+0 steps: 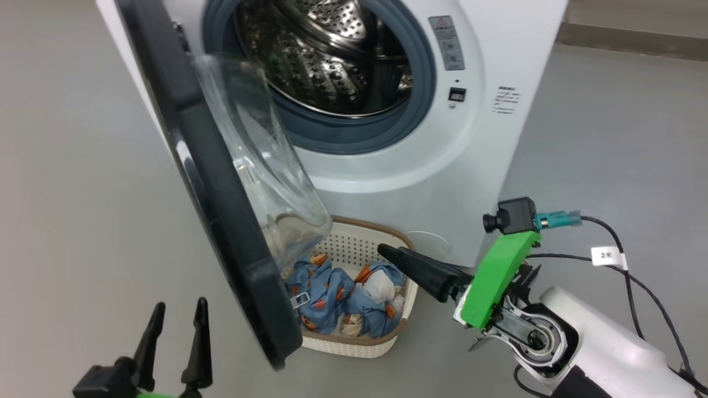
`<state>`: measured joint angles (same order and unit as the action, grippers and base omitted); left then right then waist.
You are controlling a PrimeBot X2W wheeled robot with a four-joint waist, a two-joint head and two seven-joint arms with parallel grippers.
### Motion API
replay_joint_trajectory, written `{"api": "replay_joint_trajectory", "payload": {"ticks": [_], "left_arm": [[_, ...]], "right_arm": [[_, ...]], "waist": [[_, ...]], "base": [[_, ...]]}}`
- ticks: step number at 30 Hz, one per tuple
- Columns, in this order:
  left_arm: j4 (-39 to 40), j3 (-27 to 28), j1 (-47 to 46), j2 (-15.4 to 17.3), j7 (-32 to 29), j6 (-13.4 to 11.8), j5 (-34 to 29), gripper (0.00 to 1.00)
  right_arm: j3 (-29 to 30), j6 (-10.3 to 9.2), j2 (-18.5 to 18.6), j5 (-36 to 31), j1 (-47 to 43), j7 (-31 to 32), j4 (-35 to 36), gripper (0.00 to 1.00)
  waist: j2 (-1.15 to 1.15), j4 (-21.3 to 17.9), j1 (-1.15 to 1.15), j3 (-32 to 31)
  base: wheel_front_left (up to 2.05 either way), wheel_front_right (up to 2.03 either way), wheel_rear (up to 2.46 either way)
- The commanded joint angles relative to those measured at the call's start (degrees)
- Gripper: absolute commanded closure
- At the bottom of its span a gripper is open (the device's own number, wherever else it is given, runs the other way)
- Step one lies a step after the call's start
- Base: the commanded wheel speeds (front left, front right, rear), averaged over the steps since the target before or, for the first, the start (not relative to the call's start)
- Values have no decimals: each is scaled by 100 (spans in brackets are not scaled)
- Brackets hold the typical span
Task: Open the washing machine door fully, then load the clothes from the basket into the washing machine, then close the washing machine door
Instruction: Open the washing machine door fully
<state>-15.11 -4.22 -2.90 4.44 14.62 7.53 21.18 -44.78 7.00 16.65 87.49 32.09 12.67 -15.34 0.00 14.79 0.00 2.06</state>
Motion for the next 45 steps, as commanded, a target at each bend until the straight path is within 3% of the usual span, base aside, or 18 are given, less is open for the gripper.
{"api": "replay_joint_trajectory", "payload": {"ticks": [1,21,25,26,28,35,45], "left_arm": [[148,225,49,130,38,-4,12,0],[384,547,451,143,38,-4,-55,0],[436,588,516,117,38,-4,-71,0],[448,603,531,109,38,-4,-74,0],[474,640,569,86,38,-4,-81,0],[496,692,614,43,38,-4,-97,0],[493,634,613,52,38,-4,-142,0]], "right_arm": [[-79,48,67,-185,-97,-224,92,0],[-703,48,1080,-693,-609,-2553,-389,0],[-556,48,1210,-904,-847,-2752,-542,0],[-374,48,1230,-1045,-907,-2759,-592,0],[574,48,1124,-1548,-1264,-2764,-706,0],[2362,48,692,-3125,-2088,-2766,-712,0],[3647,48,82,-5146,-2904,-2766,-326,0]], "waist": [[0,-237,0,-129],[0,-785,0,-207],[0,-834,0,-219],[0,-847,0,-221],[0,-869,0,-222],[0,-876,0,-234],[0,-806,0,-254]], "base": [[0,0,0],[0,0,0],[0,0,0],[0,0,0],[0,0,0],[0,0,0],[0,0,0]]}}
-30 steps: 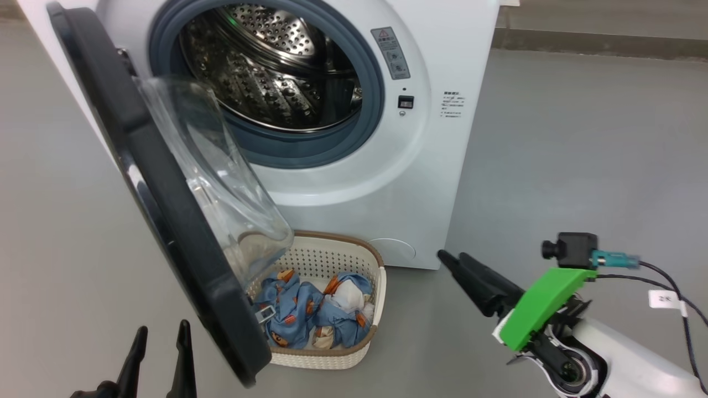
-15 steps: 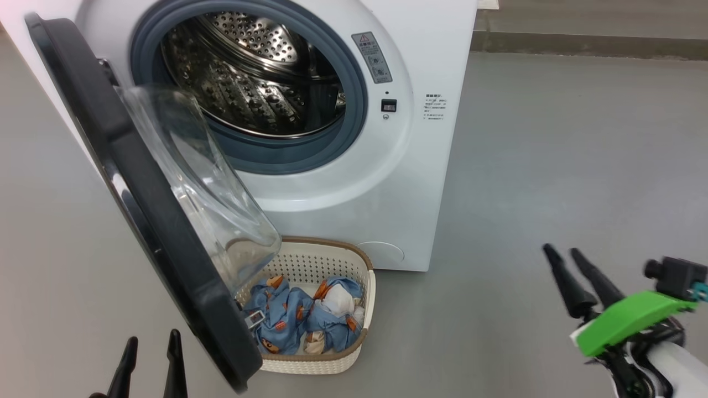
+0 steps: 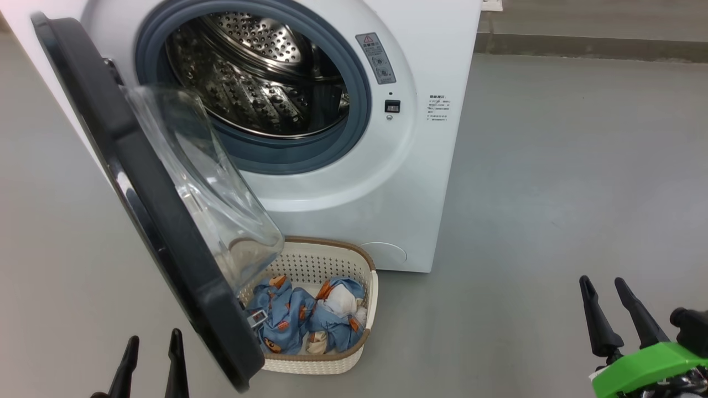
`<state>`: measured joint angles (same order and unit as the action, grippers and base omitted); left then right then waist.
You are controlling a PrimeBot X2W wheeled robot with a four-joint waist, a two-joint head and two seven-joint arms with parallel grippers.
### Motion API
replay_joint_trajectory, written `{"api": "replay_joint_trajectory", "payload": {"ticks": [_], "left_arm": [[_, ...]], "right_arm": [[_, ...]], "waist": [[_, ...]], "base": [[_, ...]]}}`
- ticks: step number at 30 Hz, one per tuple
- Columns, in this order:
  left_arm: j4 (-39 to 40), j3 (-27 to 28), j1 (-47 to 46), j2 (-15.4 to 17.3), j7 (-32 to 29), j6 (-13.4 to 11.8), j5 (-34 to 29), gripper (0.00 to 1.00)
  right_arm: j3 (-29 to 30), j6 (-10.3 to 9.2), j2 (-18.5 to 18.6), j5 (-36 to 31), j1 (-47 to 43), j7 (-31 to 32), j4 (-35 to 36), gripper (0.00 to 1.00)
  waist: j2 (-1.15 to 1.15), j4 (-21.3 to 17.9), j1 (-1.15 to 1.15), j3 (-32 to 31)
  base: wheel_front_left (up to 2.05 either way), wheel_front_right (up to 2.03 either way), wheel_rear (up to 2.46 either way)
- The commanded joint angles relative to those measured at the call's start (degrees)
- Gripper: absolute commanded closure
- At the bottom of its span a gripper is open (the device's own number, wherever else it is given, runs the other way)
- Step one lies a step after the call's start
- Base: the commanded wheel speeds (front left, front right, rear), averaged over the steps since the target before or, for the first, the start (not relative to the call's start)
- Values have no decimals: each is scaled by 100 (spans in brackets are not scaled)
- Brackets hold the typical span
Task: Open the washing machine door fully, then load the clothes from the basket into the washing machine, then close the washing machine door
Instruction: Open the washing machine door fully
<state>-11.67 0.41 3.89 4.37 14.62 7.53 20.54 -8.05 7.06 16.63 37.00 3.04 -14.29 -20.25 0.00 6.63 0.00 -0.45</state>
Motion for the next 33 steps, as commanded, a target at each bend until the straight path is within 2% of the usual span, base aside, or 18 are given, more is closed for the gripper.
{"api": "replay_joint_trajectory", "payload": {"ticks": [1,5,9,22,23,24,25,29,33], "left_arm": [[148,163,-68,65,38,-4,-83,0],[152,158,-81,80,38,-4,-96,0],[139,168,-77,94,38,-4,-99,0],[62,195,-153,115,38,-4,-120,0],[61,232,-171,116,38,-4,-126,46],[77,291,-192,111,38,-4,-124,86],[106,354,-213,102,38,-4,-109,100],[395,665,-303,68,38,-4,-45,100],[1102,934,-398,11,38,-4,-8,100]], "right_arm": [[86,43,9,-220,-78,-70,235,0],[377,43,-213,-667,-399,-71,413,0],[376,43,-339,-926,-589,-71,444,0],[419,43,-512,-1118,-633,-71,489,0],[421,43,-516,-1121,-632,-71,490,0],[423,43,-518,-1123,-633,-71,493,0],[426,43,-521,-1126,-633,-71,495,0],[441,43,-534,-1140,-637,-71,518,0],[447,43,-548,-1161,-650,-71,546,0]], "waist": [[0,19,0,-5],[0,39,0,-8],[0,22,0,-15],[0,9,0,-9],[0,18,0,-8],[0,28,0,-7],[0,38,0,-7],[0,85,0,-6],[0,122,0,-4]], "base": [[0,0,0],[0,0,0],[0,0,0],[0,0,0],[0,0,0],[0,0,0],[0,0,0],[0,0,0],[0,0,0]]}}
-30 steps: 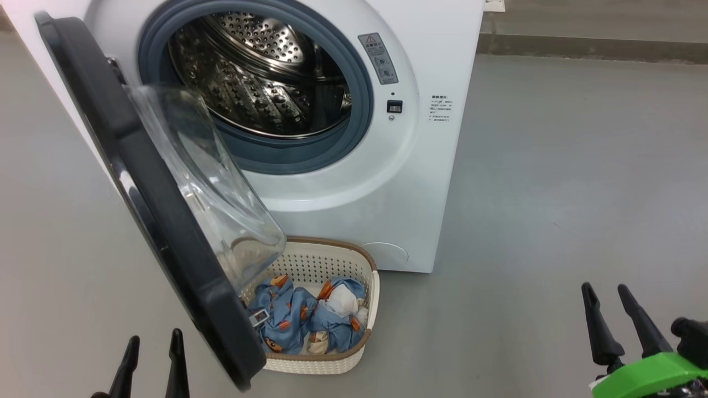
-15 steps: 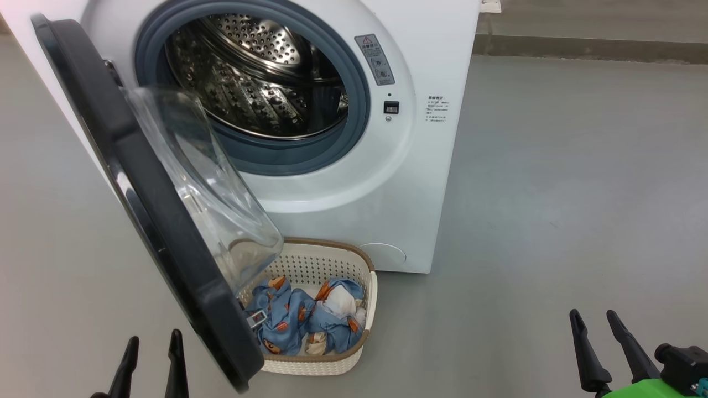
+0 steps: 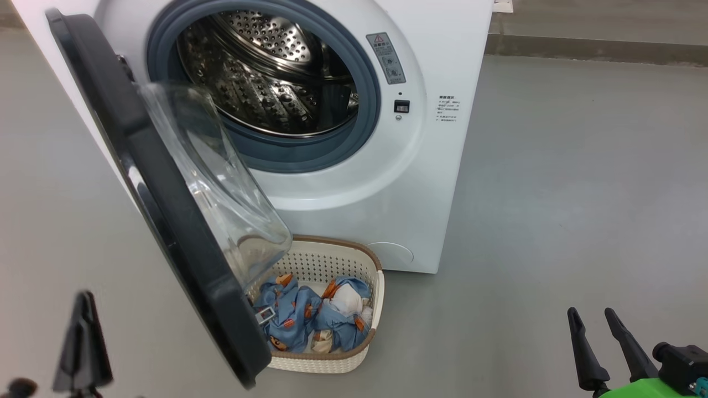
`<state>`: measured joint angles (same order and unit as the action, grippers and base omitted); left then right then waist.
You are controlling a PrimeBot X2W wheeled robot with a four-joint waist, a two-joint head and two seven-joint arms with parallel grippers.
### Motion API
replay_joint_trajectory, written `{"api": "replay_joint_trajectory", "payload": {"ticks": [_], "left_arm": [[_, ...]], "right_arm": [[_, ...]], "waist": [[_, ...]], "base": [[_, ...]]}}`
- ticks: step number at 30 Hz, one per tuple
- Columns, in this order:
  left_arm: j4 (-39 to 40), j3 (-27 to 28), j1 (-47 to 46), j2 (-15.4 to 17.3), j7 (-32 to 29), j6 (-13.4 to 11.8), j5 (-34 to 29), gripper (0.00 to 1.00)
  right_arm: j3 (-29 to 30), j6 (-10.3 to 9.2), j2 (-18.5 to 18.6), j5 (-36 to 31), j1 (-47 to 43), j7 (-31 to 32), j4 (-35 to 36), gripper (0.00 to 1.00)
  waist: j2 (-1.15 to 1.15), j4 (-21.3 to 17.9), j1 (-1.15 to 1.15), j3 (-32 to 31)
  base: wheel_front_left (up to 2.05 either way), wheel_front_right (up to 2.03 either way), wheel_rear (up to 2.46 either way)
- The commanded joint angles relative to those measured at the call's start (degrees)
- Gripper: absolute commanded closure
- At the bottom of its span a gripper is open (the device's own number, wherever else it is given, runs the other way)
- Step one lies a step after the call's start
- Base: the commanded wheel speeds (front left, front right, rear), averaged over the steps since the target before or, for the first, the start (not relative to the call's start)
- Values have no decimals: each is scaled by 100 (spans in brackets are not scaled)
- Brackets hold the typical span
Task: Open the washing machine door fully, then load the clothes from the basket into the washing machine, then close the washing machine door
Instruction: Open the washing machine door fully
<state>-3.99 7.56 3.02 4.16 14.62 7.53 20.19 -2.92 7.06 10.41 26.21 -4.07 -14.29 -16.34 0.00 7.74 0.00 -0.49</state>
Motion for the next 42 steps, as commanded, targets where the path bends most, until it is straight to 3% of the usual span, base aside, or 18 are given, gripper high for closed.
{"api": "replay_joint_trajectory", "payload": {"ticks": [1,6,11,17,23,32,42], "left_arm": [[572,238,-337,12,38,-4,40,100],[1816,-212,-437,-57,38,-4,-39,100],[2399,-1242,-454,-95,38,-4,-126,100],[1867,-2341,-301,-116,-102,-39,-183,100],[1144,-2793,-236,-125,-120,-169,118,100],[99,-2748,-459,-127,-10,-470,326,100],[-229,-2313,-644,-128,36,-563,501,100]], "right_arm": [[-60,43,71,-86,56,-71,164,0],[-38,43,64,-105,30,-71,212,0],[-67,43,86,-98,44,-71,223,0],[-82,43,96,-99,71,-71,240,0],[-75,43,94,-103,86,-71,249,0],[-28,43,113,-126,115,-71,266,0],[10,43,114,-161,120,-71,297,0]], "waist": [[0,21,0,3],[0,63,0,21],[0,60,0,55],[0,-32,0,91],[0,-79,0,138],[0,-64,0,203],[0,-38,0,206]], "base": [[0,0,0],[0,0,0],[0,0,0],[0,0,0],[0,0,0],[0,0,0],[0,0,0]]}}
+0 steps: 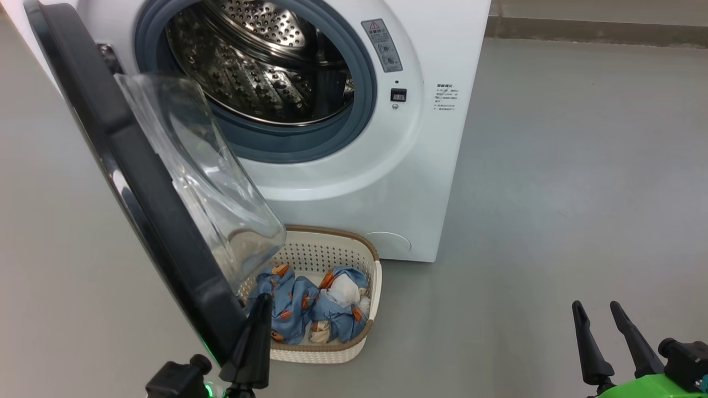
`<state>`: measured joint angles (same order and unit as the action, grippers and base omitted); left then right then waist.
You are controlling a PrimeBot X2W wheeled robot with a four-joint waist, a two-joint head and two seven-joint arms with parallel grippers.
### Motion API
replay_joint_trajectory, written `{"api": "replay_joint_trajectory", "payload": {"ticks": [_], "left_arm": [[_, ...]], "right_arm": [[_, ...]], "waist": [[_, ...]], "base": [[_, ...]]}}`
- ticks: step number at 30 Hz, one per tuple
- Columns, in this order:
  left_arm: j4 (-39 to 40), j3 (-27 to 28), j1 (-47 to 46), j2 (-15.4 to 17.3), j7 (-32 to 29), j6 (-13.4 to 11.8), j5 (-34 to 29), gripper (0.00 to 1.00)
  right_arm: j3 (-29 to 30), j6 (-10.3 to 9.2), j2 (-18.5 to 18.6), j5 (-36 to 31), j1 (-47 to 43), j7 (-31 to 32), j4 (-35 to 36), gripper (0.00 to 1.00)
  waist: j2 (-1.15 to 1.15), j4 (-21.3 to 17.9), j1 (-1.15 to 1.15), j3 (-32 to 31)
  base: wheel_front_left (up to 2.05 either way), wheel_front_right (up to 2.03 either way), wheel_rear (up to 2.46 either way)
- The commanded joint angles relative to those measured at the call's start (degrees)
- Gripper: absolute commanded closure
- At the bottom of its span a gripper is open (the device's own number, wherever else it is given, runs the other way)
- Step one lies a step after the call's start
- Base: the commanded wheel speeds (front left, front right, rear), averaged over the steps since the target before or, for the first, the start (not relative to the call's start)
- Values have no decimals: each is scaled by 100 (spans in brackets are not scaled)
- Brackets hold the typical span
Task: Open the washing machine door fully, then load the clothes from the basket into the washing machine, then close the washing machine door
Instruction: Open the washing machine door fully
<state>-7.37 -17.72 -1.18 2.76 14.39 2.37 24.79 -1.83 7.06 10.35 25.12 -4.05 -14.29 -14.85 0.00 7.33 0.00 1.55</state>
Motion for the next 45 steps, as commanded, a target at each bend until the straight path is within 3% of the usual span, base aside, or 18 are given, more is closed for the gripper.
{"api": "replay_joint_trajectory", "payload": {"ticks": [1,14,32,45], "left_arm": [[100,253,-219,12,59,-42,34,100],[10,543,-144,12,61,-24,72,100],[95,1024,124,22,61,-83,-46,100],[-645,1723,-676,497,61,-25,-107,100]], "right_arm": [[-91,43,120,-59,119,-71,151,0],[51,43,103,-146,62,-71,218,0],[47,43,98,-152,13,-71,245,0],[27,43,109,-171,79,-71,264,0]], "waist": [[0,7,0,6],[0,311,0,11],[0,1330,0,-24],[0,1579,0,182]], "base": [[0,0,0],[0,0,0],[0,0,0],[0,0,0]]}}
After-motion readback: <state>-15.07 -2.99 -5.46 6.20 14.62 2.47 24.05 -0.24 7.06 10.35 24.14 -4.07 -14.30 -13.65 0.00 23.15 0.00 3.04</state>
